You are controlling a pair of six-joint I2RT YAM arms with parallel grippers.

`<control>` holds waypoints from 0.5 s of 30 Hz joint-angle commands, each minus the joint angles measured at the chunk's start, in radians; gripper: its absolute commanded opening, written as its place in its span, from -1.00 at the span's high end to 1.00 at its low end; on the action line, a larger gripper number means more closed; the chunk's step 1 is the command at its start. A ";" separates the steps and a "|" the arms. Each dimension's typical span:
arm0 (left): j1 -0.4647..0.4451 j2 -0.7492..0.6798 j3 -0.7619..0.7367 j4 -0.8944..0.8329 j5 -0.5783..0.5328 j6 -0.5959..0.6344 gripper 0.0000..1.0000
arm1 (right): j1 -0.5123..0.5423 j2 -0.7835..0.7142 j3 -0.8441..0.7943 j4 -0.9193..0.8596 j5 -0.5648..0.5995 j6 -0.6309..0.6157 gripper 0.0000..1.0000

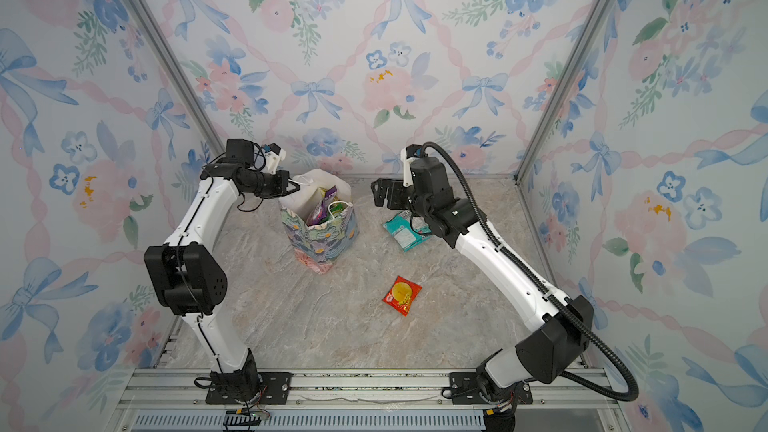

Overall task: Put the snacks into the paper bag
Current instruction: 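Withdraw the right gripper toward the teal Fox's mint blossom packet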

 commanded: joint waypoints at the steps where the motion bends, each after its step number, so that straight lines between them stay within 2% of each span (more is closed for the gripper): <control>1: -0.006 -0.001 -0.003 -0.035 0.020 -0.006 1.00 | -0.051 -0.063 -0.133 0.020 0.015 0.077 -0.99; 8: -0.006 -0.001 -0.004 -0.036 0.024 -0.008 1.00 | -0.170 -0.070 -0.375 0.039 -0.059 0.200 -0.97; 15: -0.006 -0.003 -0.002 -0.035 0.034 -0.008 1.00 | -0.251 0.003 -0.478 0.139 -0.124 0.261 -0.83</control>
